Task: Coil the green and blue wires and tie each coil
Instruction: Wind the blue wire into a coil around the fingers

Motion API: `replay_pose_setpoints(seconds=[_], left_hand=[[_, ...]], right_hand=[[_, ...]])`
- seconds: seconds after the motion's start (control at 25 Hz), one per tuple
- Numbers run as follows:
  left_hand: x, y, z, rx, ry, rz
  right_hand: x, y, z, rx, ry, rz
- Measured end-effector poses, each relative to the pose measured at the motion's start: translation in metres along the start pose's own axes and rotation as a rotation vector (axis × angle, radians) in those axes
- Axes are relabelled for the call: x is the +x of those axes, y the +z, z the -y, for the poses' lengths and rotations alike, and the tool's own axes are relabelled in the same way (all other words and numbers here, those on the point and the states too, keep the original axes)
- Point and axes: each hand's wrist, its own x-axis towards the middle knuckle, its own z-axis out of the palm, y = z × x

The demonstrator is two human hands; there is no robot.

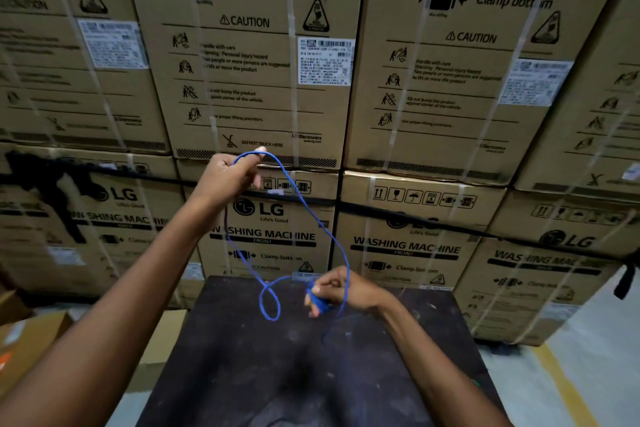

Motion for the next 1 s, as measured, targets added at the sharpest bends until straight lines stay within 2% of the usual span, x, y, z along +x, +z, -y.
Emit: replay_pose_setpoints(seconds=[0.16, 0.28, 0.44, 0.56, 0.64, 0.72, 0.8, 0.84, 0.92, 1.0], left_hand=[[0.022, 0.001, 0.045, 0.147, -0.232, -0.098], [0.019, 0.001, 0.091, 0.256, -0.321, -0.119], [0.004, 0.002, 0.130, 0.299, -0.470, 0.061], [-0.006, -0.002, 0.133, 0.210, -0.527, 0.218], [-0.015, -0.007, 0.137, 0.131, -0.508, 0.218], [-0.031, -0.010, 0.142, 0.038, -0.353, -0.024], [-0.059, -0.007, 0.137, 0.069, -0.028, -0.289], [-0.079, -0.001, 0.129, 0.123, 0.155, -0.358], [-0.127, 0.020, 0.108, 0.226, 0.462, -0.334], [-0.171, 0.052, 0.100, 0.289, 0.606, -0.185]], right_hand=[[-0.002, 0.019, 0.011, 0.144, -0.081, 0.161], [-0.008, 0.021, 0.010, 0.296, -0.052, 0.120], [-0.012, 0.023, 0.002, 0.402, 0.025, 0.037], [-0.011, 0.021, -0.005, 0.433, 0.051, 0.012], [-0.010, 0.020, -0.008, 0.441, 0.066, -0.023], [-0.007, 0.016, -0.012, 0.437, 0.087, -0.066], [0.000, 0.011, -0.018, 0.438, 0.102, -0.104], [0.003, 0.008, -0.022, 0.438, 0.106, -0.123], [0.009, 0.005, -0.027, 0.431, 0.118, -0.161], [0.013, 0.003, -0.027, 0.443, 0.120, -0.185]])
